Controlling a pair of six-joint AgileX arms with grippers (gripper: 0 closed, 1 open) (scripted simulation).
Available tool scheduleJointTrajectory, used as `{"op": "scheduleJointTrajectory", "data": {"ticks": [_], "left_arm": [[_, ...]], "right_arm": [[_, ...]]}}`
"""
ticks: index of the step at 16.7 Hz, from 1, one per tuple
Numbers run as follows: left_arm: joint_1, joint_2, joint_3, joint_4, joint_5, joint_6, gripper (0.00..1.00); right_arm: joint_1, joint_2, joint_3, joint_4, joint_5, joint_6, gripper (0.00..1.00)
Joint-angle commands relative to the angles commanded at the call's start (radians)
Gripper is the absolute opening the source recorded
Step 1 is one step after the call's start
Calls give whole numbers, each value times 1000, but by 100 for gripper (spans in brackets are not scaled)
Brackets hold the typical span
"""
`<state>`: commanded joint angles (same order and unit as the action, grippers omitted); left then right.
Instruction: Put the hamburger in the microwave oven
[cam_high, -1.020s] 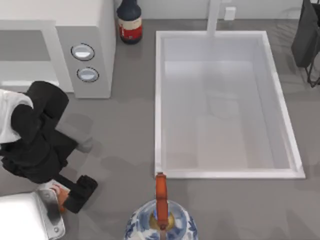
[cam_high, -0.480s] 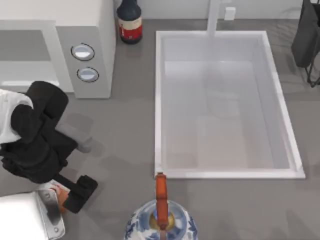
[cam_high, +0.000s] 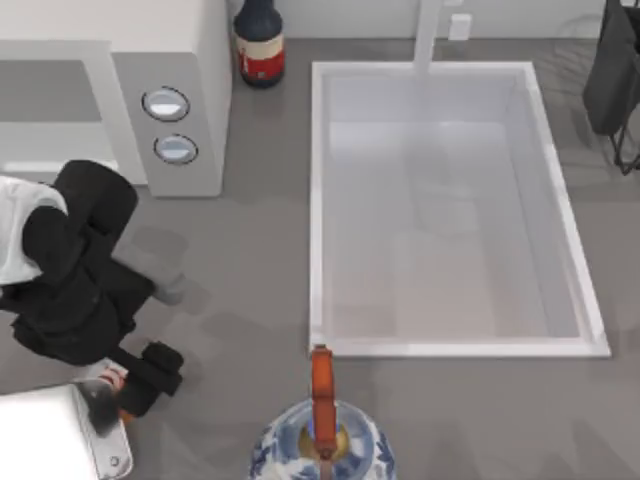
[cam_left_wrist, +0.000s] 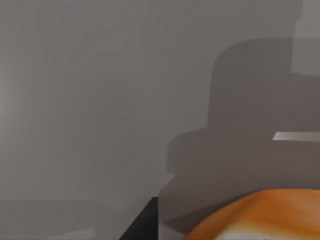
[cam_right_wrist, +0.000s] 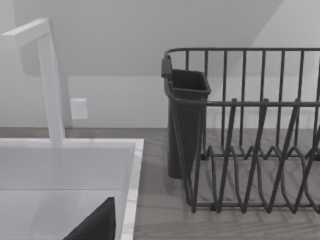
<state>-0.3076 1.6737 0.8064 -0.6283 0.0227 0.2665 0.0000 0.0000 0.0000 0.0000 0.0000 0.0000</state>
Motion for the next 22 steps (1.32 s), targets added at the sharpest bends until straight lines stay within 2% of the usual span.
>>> {"op": "scheduleJointTrajectory", "data": {"ticks": [12, 18, 22], "left_arm": [[0, -152, 236, -410, -3, -4, 0], [-2, -165, 252, -417, -2, -3, 0], [53, -113, 247, -314, -4, -16, 0]], "right_arm": [[0, 0, 0, 0, 0, 0, 100], [0, 0, 0, 0, 0, 0, 100], [0, 0, 0, 0, 0, 0, 100]]}}
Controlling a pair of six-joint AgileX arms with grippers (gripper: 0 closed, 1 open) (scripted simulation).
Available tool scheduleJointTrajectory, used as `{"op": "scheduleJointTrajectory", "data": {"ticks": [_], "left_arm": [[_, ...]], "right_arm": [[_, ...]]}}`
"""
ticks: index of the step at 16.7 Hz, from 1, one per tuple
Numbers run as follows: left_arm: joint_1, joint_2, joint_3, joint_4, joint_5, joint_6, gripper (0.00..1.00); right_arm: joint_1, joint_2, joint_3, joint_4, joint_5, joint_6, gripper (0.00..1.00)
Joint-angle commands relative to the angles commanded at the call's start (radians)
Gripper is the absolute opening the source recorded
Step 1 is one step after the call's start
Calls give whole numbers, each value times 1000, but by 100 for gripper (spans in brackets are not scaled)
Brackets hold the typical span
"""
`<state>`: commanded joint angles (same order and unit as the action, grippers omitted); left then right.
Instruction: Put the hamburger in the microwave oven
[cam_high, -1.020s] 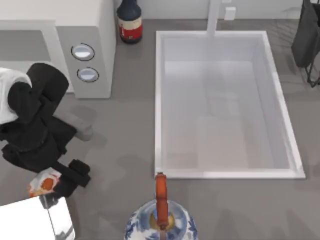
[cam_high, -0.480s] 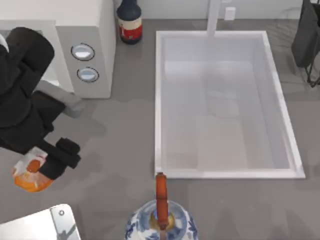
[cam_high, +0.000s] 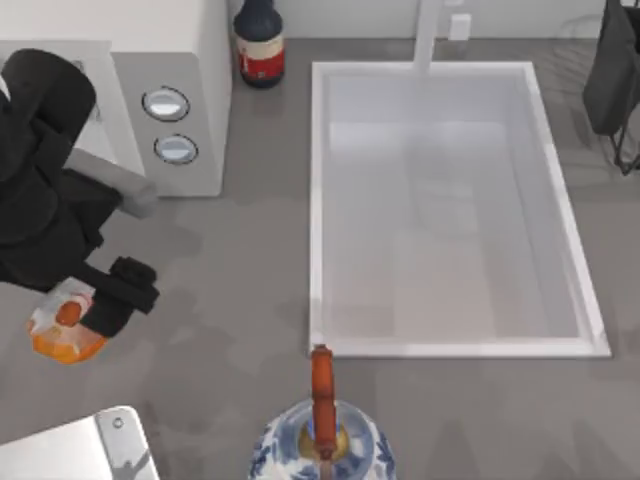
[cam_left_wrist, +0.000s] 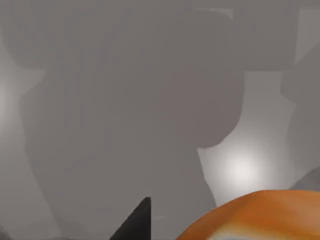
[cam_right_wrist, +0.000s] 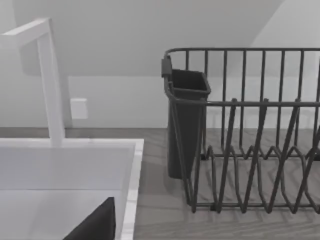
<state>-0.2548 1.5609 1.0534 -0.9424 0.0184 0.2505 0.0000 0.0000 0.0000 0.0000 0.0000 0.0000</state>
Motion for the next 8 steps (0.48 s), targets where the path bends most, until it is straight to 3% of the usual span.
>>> {"op": "scheduleJointTrajectory", "data": {"ticks": [4, 8], "left_arm": [[134, 109, -16, 262, 3, -39, 0], [296, 225, -38, 666, 17, -90, 0]], "right_arm": [[0, 0, 0, 0, 0, 0, 100], [0, 0, 0, 0, 0, 0, 100]]}}
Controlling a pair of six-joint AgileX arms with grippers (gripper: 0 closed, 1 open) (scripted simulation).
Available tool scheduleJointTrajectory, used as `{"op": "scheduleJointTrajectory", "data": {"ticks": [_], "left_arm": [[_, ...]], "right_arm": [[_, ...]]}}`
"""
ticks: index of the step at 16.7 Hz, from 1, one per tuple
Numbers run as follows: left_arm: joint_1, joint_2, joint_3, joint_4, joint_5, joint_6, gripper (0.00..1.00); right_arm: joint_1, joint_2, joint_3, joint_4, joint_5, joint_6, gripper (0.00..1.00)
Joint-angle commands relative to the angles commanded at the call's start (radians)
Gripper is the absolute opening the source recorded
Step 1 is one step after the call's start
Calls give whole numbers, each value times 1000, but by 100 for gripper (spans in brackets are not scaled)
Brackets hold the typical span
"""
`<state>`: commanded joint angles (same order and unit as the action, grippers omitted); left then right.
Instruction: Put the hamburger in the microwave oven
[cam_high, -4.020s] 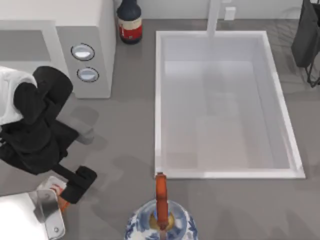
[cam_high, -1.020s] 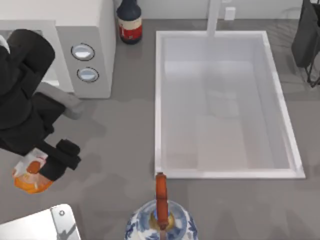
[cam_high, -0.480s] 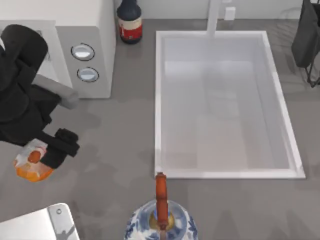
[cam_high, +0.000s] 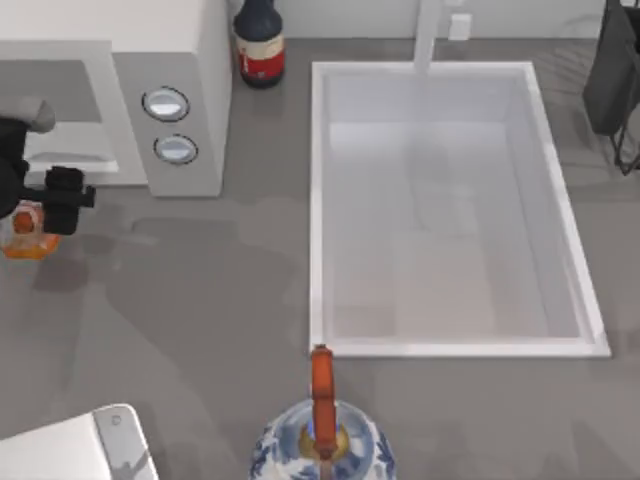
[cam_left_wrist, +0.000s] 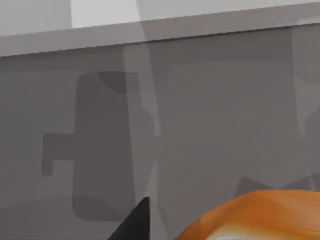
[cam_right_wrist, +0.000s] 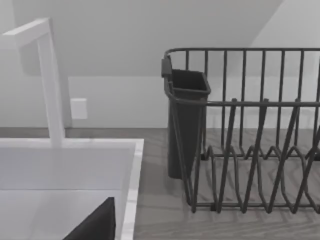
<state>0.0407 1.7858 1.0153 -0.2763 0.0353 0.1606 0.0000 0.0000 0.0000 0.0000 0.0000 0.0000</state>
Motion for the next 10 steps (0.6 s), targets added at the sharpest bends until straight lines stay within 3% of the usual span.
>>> {"op": "scheduleJointTrajectory", "data": {"ticks": [5, 10], "left_arm": [[122, 125, -48, 558, 40, -43, 0], [133, 221, -127, 939, 98, -60, 0]], "right_arm": [[0, 0, 0, 0, 0, 0, 100], [0, 0, 0, 0, 0, 0, 100]]}}
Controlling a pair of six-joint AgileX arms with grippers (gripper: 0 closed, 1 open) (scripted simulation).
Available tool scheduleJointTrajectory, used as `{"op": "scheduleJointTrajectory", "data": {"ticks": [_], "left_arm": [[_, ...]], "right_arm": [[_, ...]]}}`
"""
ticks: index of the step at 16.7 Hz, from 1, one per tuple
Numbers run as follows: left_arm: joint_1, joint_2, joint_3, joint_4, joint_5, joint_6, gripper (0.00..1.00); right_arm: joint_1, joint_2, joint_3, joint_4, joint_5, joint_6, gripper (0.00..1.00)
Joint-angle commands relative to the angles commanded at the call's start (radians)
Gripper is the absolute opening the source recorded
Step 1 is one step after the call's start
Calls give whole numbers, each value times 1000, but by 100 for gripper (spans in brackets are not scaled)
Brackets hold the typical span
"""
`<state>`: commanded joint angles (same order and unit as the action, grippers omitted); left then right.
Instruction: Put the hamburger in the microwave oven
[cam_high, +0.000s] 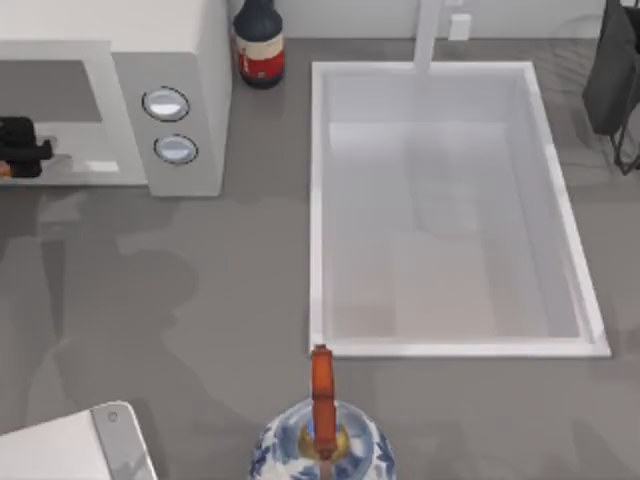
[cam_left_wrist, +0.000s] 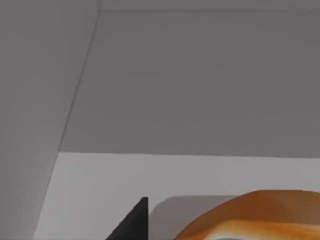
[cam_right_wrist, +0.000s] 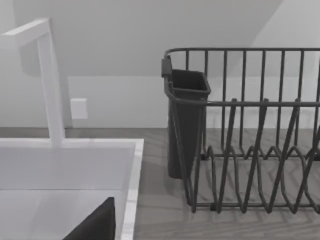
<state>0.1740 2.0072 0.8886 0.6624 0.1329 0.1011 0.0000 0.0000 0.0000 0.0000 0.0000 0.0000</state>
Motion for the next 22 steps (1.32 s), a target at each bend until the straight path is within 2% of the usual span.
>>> {"op": "scheduleJointTrajectory", "data": {"ticks": [5, 12, 22], "left_arm": [[-14, 44, -67, 211, 45, -18, 0], [-16, 57, -86, 242, 53, -23, 0], [-16, 57, -86, 242, 53, -23, 75]], "right_arm": [[0, 0, 0, 0, 0, 0, 100], [0, 0, 0, 0, 0, 0, 100], [0, 0, 0, 0, 0, 0, 100]]}}
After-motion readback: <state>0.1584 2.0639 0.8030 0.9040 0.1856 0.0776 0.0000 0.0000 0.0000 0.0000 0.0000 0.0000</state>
